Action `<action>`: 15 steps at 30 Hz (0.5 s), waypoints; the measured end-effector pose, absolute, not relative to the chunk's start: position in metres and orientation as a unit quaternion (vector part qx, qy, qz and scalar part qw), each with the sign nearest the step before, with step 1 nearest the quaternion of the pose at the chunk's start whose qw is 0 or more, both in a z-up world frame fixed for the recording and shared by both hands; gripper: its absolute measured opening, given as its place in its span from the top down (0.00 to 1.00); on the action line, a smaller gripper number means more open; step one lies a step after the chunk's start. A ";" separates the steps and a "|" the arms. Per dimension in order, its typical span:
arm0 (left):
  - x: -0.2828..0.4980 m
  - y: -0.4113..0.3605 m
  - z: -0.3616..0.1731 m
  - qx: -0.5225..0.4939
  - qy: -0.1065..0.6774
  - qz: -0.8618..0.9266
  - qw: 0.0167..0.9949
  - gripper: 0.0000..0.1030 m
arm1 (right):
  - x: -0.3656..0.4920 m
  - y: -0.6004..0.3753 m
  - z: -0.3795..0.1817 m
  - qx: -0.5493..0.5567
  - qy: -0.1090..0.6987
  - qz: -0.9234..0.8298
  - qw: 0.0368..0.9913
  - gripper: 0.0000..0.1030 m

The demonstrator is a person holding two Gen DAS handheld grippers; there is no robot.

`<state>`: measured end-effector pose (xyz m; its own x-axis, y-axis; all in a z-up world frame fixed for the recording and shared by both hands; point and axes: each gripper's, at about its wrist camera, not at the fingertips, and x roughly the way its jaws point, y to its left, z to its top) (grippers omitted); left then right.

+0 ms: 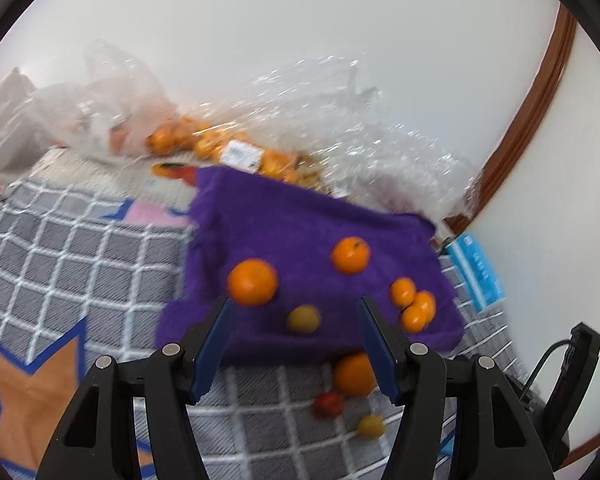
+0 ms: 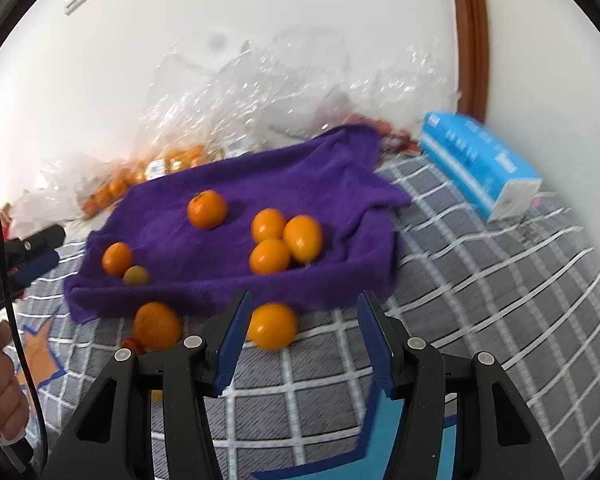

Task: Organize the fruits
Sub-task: 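Close the right tool on an orange while the left tool grasps the small red fruit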

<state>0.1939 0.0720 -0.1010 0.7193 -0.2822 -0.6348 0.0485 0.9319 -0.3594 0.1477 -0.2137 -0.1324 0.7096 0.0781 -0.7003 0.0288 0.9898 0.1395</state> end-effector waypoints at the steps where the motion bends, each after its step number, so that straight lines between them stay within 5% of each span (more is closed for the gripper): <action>1: 0.189 0.074 -0.103 -0.155 0.367 -0.086 0.913 0.42 | 0.148 -0.211 -0.136 0.070 0.385 0.018 0.920 0.47; 12: 0.152 0.073 -0.126 -0.118 0.395 -0.075 0.908 0.40 | 0.176 -0.183 -0.166 0.016 0.421 0.038 0.906 0.48; 13: 0.151 0.069 -0.126 -0.113 0.394 -0.081 0.909 0.40 | 0.180 -0.183 -0.169 0.010 0.431 0.035 0.902 0.60; 15: 0.150 0.058 -0.128 -0.101 0.392 -0.093 0.909 0.40 | 0.181 -0.185 -0.169 0.008 0.433 0.050 0.900 0.66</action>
